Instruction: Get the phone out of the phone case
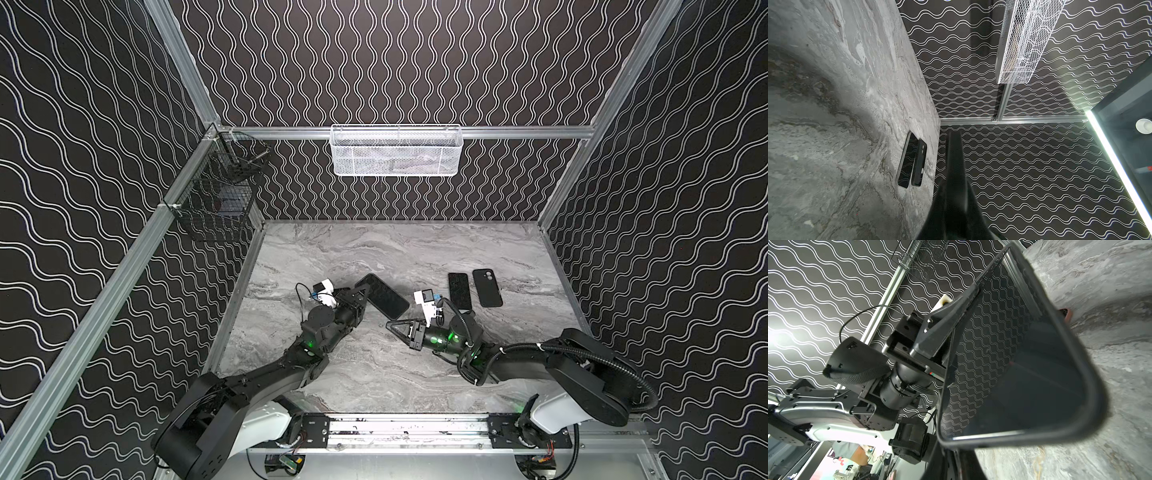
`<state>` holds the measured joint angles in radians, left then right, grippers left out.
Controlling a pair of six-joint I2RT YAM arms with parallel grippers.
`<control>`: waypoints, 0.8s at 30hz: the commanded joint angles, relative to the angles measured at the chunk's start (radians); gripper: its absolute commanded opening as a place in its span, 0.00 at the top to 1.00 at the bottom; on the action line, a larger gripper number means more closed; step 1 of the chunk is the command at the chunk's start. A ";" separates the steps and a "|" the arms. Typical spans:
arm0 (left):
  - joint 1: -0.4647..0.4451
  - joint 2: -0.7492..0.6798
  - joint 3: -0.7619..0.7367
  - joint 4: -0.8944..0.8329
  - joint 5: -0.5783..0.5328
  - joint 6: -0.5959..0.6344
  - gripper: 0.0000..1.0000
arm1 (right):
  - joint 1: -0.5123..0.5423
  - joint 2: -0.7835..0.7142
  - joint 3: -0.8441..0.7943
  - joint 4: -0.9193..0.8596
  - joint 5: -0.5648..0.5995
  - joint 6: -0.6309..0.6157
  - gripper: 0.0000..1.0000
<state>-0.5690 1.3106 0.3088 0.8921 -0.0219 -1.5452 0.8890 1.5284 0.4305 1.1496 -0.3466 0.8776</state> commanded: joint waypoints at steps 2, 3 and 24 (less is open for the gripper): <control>0.000 -0.012 -0.006 0.052 0.016 -0.018 1.00 | 0.000 0.014 -0.014 0.127 0.006 0.016 0.79; 0.000 -0.013 -0.008 0.054 0.014 -0.019 1.00 | 0.000 0.016 -0.018 0.140 0.003 0.023 0.76; -0.002 -0.074 -0.020 0.008 0.028 -0.007 1.00 | -0.001 0.047 -0.035 0.255 0.032 0.104 0.75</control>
<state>-0.5697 1.2392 0.2874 0.8516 -0.0051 -1.5448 0.8890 1.5700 0.3950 1.3334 -0.3401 0.9680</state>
